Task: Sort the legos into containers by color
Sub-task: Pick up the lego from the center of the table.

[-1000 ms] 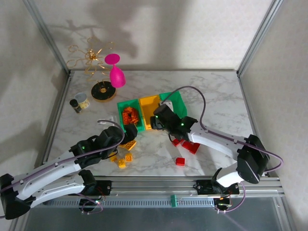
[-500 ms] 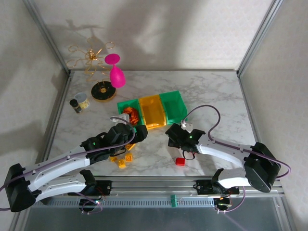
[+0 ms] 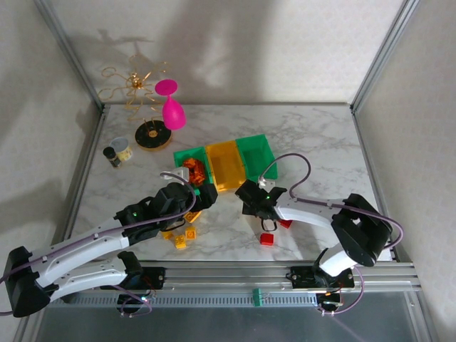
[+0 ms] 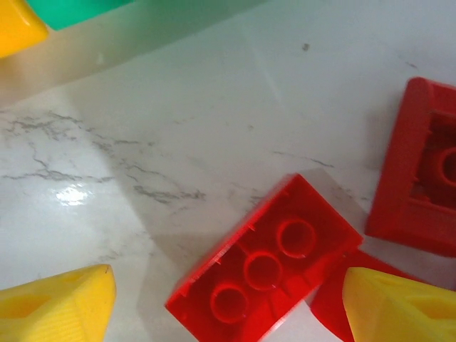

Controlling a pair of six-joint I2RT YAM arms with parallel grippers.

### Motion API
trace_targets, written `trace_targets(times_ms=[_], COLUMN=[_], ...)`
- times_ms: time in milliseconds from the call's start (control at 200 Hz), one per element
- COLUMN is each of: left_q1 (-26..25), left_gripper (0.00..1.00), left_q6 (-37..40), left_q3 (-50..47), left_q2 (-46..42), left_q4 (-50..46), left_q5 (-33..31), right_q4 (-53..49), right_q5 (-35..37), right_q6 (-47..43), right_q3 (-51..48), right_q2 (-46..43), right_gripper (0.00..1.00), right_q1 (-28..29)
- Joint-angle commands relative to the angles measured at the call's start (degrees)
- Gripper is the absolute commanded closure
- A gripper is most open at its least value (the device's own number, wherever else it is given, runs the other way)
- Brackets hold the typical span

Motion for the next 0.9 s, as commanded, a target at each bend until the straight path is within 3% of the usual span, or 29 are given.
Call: trace_targets(times_ms=[0, 225, 506, 896], left_q1=[-0.37, -0.33, -0.37, -0.20], left_gripper=[0.00, 0.00, 0.00, 0.00], left_q6=[-0.47, -1.07, -1.76, -1.41], left_q3=[-0.14, 0.44, 0.15, 0.13], left_q2=[-0.41, -0.88, -2.76, -2.31], left_q4=[-1.36, -2.53, -3.40, -4.13], left_q5=[-2.03, -3.08, -3.89, -4.76], right_q4=[2.56, 4.91, -0.05, 2.44], right_q5=[1.09, -0.42, 2.23, 1.79], right_q6=[-2.46, -5.95, -2.83, -4.49], right_q3=[2.68, 6.02, 4.22, 6.22], right_q2=[1.90, 5.41, 3.22, 10.13], right_gripper=[0.19, 0.23, 0.23, 0.42], right_q1=[-0.31, -0.33, -0.12, -0.28])
